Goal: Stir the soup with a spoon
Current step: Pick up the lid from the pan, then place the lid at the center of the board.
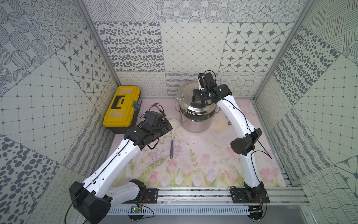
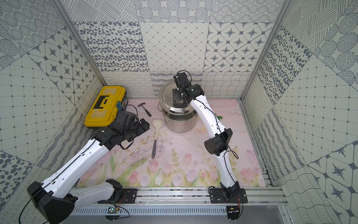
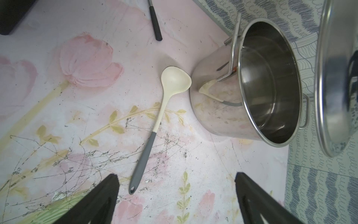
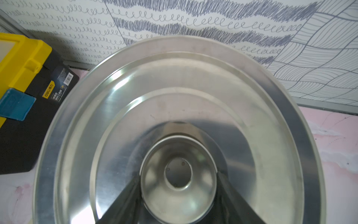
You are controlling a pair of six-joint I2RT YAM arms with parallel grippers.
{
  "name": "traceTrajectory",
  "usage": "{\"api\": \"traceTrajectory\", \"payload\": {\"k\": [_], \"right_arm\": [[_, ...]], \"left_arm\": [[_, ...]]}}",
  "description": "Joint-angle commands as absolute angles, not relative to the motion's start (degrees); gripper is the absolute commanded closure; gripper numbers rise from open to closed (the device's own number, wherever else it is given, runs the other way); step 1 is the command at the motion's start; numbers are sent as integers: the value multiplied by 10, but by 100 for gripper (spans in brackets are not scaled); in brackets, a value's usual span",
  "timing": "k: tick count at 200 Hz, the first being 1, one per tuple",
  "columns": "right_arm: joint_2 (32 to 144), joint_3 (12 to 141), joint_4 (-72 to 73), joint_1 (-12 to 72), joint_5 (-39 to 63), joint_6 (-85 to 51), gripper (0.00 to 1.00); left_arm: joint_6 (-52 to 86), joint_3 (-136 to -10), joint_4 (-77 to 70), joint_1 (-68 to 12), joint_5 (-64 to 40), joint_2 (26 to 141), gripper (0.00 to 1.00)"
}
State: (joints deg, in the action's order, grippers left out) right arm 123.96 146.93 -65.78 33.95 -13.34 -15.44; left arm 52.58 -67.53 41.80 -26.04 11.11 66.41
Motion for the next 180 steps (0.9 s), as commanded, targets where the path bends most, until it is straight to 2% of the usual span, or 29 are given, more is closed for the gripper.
{"api": "traceTrajectory", "payload": {"k": [1,57,106,142,180], "right_arm": [[1141,1386,-631,367,-147,-142,100],[830,961,-519,451,-156,-191,100],[634,700,-522,547,-179,-321,100],[621,580,-506,597,-197,-402,100],[665,506,-435,599,-212,-432,100]], "left_arm": [[508,-693,372,-257,112,660,3],[511,-711,334,-258,111,650,2],[526,-703,338,-296,119,654,2],[563,-679,352,-347,133,652,3],[606,-636,361,-396,155,621,3]]}}
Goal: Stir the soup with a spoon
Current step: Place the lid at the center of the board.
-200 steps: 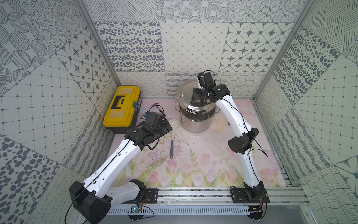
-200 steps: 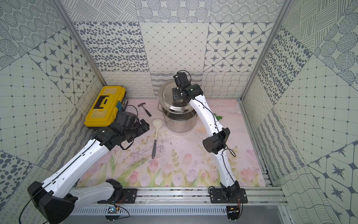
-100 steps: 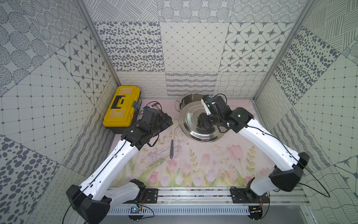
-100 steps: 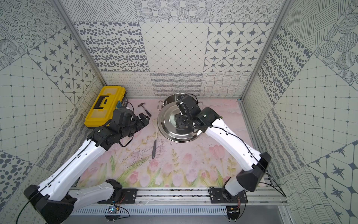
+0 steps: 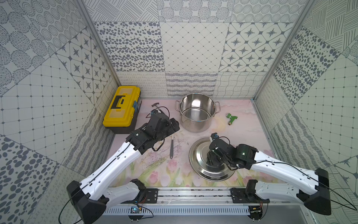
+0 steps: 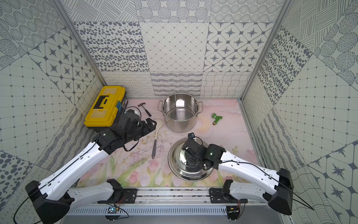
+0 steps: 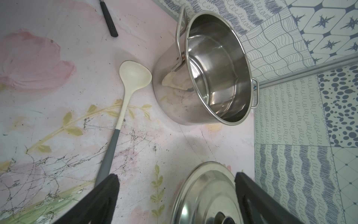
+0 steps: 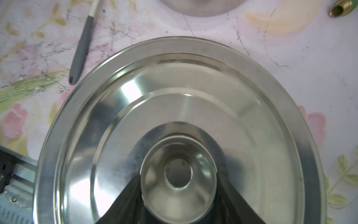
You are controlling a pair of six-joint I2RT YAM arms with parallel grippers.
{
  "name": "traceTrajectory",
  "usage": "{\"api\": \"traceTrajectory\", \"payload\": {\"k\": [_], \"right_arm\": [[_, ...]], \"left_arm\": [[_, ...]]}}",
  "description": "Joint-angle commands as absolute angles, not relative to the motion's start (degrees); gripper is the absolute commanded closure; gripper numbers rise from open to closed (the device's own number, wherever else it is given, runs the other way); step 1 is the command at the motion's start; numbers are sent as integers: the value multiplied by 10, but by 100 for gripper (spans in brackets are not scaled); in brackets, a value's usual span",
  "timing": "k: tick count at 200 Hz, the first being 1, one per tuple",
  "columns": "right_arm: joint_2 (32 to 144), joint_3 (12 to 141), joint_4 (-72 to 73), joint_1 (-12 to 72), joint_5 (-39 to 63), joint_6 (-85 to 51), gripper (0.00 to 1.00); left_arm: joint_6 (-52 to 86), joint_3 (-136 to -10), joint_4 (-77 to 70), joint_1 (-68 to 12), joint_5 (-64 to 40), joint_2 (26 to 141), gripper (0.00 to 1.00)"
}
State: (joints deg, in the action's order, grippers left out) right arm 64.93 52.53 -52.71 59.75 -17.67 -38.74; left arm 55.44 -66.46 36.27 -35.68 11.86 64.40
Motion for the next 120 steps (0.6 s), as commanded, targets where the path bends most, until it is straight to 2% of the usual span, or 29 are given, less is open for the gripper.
{"api": "traceTrajectory", "payload": {"k": [1,39,120], "right_arm": [[666,505,-433,599,-213,-432,100],[710,466,-349,600,-241,-423,100],[771,417,-235,600,-276,-414,100]], "left_arm": [[607,-634,362,-397,156,620,3],[641,-599,387,-426,175,580,3],[656,-570,417,-428,187,541,2]]}}
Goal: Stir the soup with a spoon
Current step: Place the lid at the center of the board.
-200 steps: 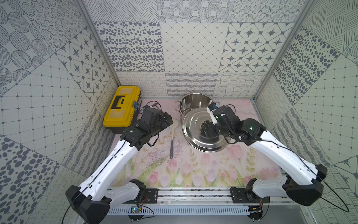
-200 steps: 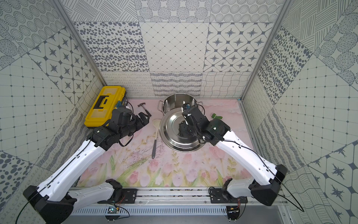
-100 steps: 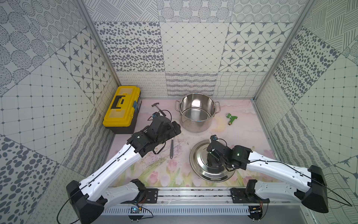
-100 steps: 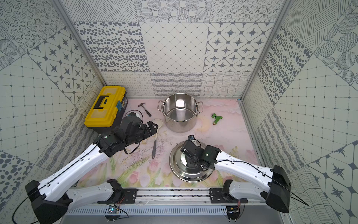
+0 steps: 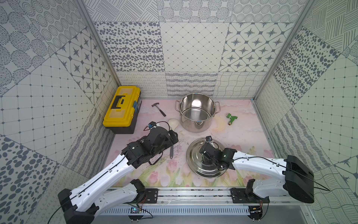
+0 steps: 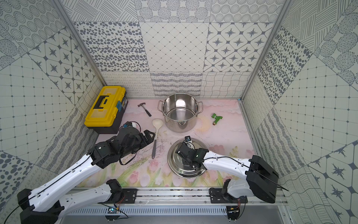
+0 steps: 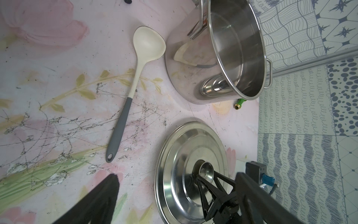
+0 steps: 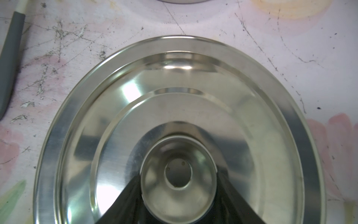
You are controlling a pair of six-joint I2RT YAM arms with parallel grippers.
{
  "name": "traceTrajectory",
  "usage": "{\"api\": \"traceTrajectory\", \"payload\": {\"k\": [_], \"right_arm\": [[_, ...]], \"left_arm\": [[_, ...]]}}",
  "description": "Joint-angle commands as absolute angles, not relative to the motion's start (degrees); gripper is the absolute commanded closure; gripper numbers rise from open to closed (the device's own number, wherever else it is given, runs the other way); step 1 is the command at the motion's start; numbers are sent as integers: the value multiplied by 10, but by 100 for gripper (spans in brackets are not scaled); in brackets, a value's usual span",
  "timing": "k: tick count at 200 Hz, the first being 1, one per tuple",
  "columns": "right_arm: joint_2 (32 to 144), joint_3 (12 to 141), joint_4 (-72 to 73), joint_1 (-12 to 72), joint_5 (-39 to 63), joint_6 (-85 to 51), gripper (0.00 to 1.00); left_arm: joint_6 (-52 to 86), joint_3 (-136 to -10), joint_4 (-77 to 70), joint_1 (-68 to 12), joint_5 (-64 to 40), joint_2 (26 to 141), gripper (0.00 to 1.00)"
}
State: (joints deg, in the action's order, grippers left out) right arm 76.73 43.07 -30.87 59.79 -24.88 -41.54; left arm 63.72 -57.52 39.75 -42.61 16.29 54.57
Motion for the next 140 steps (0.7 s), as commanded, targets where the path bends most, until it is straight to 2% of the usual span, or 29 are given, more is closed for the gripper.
{"api": "traceTrajectory", "payload": {"k": [1,140], "right_arm": [[771,416,-233,600,-276,-413,100],[802,347,-135,599,-265,-434,100]], "left_arm": [[656,-570,417,-428,187,541,2],[642,-592,400,-427,183,591,1]]}}
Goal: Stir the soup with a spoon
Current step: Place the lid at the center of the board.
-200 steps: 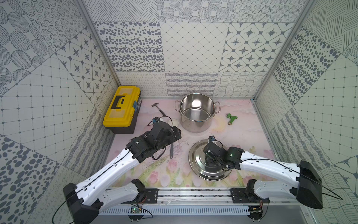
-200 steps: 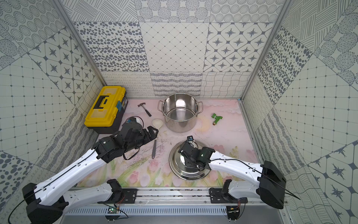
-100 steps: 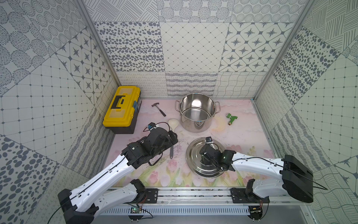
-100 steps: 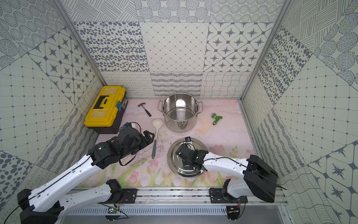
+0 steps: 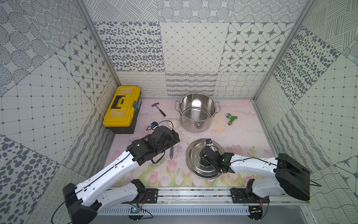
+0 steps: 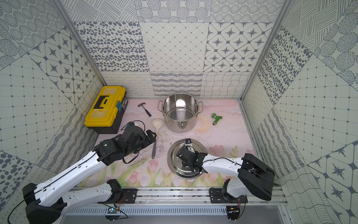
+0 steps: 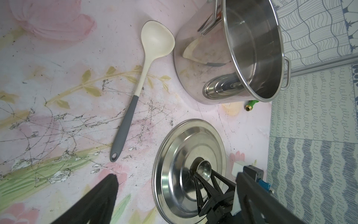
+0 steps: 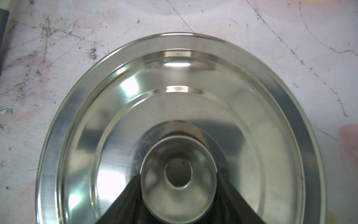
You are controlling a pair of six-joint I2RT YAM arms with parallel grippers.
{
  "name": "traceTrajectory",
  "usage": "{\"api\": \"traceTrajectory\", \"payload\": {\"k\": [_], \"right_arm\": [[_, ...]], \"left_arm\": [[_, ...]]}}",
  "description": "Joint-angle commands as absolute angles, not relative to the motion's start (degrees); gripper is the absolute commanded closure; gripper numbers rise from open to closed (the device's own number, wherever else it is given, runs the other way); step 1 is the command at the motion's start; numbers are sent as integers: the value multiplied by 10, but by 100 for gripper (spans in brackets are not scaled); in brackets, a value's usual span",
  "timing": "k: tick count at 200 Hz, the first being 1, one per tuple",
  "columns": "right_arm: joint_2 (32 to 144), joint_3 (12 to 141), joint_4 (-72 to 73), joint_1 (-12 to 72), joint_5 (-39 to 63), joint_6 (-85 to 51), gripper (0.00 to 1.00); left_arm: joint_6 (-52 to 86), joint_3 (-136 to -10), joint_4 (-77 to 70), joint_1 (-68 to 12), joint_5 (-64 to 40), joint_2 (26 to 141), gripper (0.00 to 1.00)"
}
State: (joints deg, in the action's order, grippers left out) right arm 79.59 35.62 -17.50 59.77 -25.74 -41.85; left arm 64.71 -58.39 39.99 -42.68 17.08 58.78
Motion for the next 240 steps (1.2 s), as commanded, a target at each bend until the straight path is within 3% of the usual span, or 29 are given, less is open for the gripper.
{"api": "traceTrajectory", "payload": {"k": [1,23,86,119,163,186,225,240], "right_arm": [[802,347,-135,599,-265,-433,100],[800,340,-135,599,-267,-442,98],[775,322,-157,599,-251,-451,68],[749,313,-179,599,-249,-461,32],[706,313,-207,599,-256,-463,4],[661,331,-238,599,-268,-460,3],[541,396,-316,599,-301,-440,3],[515,429,-332,599,-306,-420,6]], "left_arm": [[642,-592,400,-428,184,592,1],[643,-592,405,-429,186,595,1],[630,-602,423,-428,208,617,3],[610,-613,432,-428,219,640,5],[569,-629,431,-428,230,681,6],[539,-633,424,-423,222,706,13],[485,-659,441,-358,128,792,42],[460,-686,458,-337,115,840,47]]}}
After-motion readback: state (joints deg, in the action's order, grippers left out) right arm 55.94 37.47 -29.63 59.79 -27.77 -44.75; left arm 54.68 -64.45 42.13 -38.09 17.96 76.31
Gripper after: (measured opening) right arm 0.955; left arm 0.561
